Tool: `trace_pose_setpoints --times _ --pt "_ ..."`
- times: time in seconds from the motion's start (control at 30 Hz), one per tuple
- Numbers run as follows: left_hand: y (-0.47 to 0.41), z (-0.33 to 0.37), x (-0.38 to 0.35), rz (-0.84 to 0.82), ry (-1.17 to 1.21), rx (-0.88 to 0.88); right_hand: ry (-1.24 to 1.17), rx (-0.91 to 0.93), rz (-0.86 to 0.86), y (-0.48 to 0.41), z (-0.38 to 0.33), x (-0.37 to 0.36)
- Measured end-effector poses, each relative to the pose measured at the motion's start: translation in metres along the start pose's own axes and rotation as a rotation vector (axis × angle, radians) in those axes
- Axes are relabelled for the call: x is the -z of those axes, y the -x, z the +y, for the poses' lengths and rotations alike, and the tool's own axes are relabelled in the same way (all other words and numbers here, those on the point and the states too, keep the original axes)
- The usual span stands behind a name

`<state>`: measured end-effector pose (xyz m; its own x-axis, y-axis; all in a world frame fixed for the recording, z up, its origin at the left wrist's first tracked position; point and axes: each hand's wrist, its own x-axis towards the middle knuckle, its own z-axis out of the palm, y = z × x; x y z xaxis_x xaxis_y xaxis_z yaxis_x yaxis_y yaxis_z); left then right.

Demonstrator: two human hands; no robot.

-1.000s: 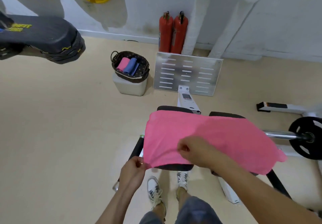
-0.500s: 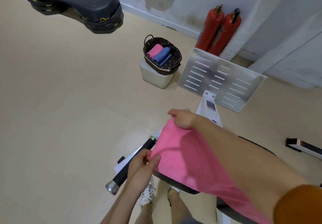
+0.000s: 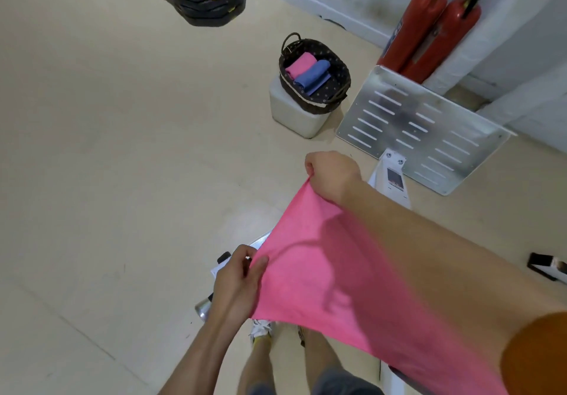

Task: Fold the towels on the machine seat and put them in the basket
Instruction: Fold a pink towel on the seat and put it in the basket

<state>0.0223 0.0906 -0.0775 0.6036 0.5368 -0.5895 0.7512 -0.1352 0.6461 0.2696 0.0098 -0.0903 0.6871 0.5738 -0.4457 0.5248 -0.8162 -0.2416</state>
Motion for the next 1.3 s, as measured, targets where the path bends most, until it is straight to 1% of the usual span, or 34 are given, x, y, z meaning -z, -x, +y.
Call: trace_pose_setpoints --times 0.07,0.1,0.13,0.2,0.3,0.33,0.4,0.47,0.53,0.63,0.7,0.8,0.93,1.0,1.1,1.17,1.27,1.3 --pt "-0.002 -0.003 0.006 0.047 -0.024 0.008 -0.061 -0.04 0.057 0.0 -0.004 -0.005" --pt "-0.002 -0.004 0.009 0.059 -0.031 -0.001 -0.141 -0.061 0.071 0.002 -0.006 -0.007" --pt "0.0 -0.003 0.012 0.064 -0.036 -0.015 -0.255 -0.086 0.079 0.004 -0.007 -0.008" --pt "0.005 0.001 0.019 0.057 -0.038 -0.053 -0.571 -0.168 0.101 0.011 -0.009 -0.005" --pt "0.023 0.013 0.027 0.014 -0.011 -0.137 -1.103 -0.374 0.146 0.031 -0.014 0.013" --pt "0.031 0.019 0.029 -0.01 -0.006 -0.186 -1.229 -0.405 0.154 0.041 -0.015 0.019" --pt "0.051 0.03 0.029 -0.091 -0.022 -0.295 -1.354 -0.396 0.222 0.065 -0.013 0.027" --pt "0.069 0.04 0.025 -0.216 -0.024 -0.398 -1.295 -0.396 0.349 0.089 -0.01 0.03" --pt "0.085 0.049 0.017 -0.332 -0.04 -0.477 -1.231 -0.434 0.454 0.115 -0.008 0.036" --pt "0.106 0.06 0.001 -0.471 -0.078 -0.525 -1.306 -0.448 0.527 0.154 -0.001 0.047" --pt "0.12 0.068 -0.008 -0.553 -0.101 -0.57 -1.383 -0.493 0.562 0.182 0.007 0.052" --pt "0.139 0.076 -0.021 -0.66 -0.043 -0.652 -1.447 -0.585 0.726 0.221 0.026 0.055" --pt "0.17 0.087 -0.053 -0.786 -0.046 -0.686 -1.321 -0.664 0.993 0.277 0.063 0.056" --pt "0.189 0.093 -0.074 -0.856 -0.04 -0.664 -1.259 -0.692 1.071 0.303 0.084 0.056" --pt "0.217 0.101 -0.112 -0.939 -0.021 -0.636 -1.131 -0.752 1.13 0.334 0.12 0.055" --pt "0.233 0.104 -0.141 -0.986 -0.035 -0.645 -1.033 -0.823 1.127 0.349 0.15 0.047" --pt "0.252 0.106 -0.182 -1.15 -0.143 -0.685 -0.834 -0.902 1.069 0.363 0.197 0.023" --pt "0.255 0.106 -0.192 -1.175 -0.181 -0.699 -0.788 -0.919 1.036 0.366 0.211 0.013"
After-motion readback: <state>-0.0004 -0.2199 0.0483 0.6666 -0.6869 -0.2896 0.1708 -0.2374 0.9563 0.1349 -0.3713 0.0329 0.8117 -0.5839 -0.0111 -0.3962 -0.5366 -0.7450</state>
